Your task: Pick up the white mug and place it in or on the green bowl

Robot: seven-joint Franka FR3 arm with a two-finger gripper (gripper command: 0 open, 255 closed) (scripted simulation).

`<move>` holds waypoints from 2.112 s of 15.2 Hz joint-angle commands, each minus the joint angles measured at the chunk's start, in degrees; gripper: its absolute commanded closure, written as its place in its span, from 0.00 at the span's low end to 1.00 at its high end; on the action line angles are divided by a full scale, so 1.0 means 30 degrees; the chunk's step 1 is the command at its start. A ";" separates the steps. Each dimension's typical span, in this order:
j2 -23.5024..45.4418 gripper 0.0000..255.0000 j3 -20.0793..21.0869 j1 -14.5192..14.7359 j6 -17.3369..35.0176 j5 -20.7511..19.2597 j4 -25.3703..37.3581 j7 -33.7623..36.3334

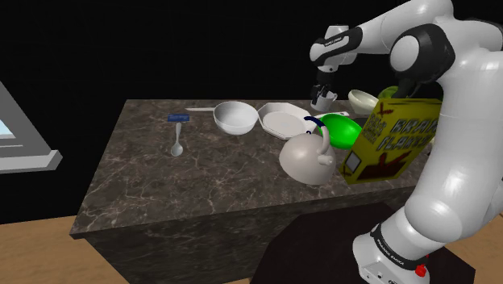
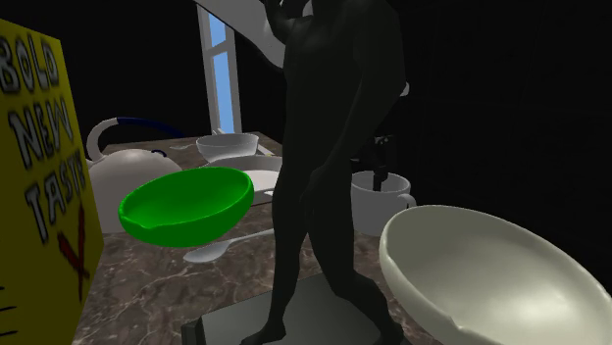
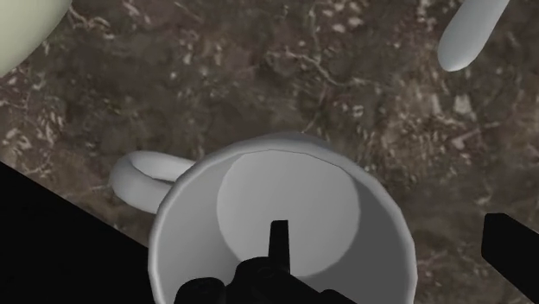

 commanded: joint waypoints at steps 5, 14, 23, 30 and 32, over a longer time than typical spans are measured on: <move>0.0016 0.00 0.0002 -0.0006 0.0118 0.0007 -0.0092 -0.0009; 0.0017 1.00 0.0002 -0.0006 0.0113 0.0007 -0.0087 -0.0008; -0.0668 1.00 -0.0111 0.0055 -0.1370 -0.0181 0.0737 -0.0017; -0.1179 1.00 -0.0196 0.0078 -0.2934 -0.0320 0.1813 -0.0055; -0.1296 1.00 -0.0217 0.0078 -0.3393 -0.0352 0.2160 -0.0071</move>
